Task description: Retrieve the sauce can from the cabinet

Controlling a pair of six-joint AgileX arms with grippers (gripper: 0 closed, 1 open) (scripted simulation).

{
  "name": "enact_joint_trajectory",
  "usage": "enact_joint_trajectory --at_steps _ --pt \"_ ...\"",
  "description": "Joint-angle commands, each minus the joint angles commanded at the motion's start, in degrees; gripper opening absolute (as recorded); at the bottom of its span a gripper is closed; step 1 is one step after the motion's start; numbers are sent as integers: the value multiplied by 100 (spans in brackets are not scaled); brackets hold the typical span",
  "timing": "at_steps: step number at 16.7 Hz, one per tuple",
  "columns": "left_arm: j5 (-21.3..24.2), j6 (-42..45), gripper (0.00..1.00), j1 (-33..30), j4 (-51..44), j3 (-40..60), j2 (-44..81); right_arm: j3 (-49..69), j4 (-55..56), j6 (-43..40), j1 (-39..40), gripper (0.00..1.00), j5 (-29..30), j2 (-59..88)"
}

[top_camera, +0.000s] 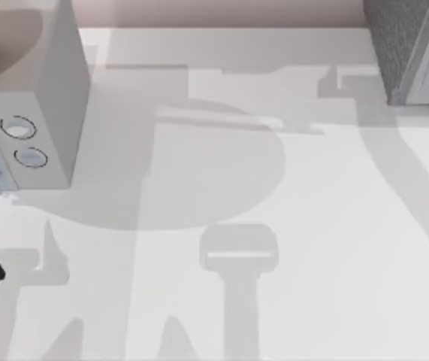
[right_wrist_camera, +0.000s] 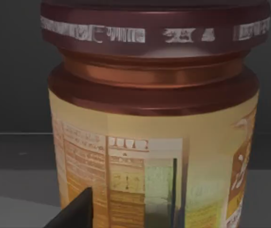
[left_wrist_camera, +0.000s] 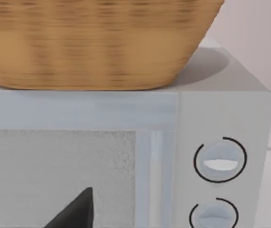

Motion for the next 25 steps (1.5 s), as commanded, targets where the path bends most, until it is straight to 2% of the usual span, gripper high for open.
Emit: enact_joint_trajectory --at_steps 3,6,9,15,19,25 --pt "0 0 100 0 0 0 0 41 84 -19 398 100 402 108" --pt "0 0 100 0 0 0 0 45 91 -20 426 100 430 116" --pt "0 0 100 0 0 0 0 124 98 -19 357 100 362 193" --pt "0 0 100 0 0 0 0 1072 192 -16 -28 100 -6 1239" --pt "0 0 100 0 0 0 0 1100 195 -16 -43 100 -20 1269" --pt "0 0 100 0 0 0 0 1100 195 -16 -43 55 -20 1269"
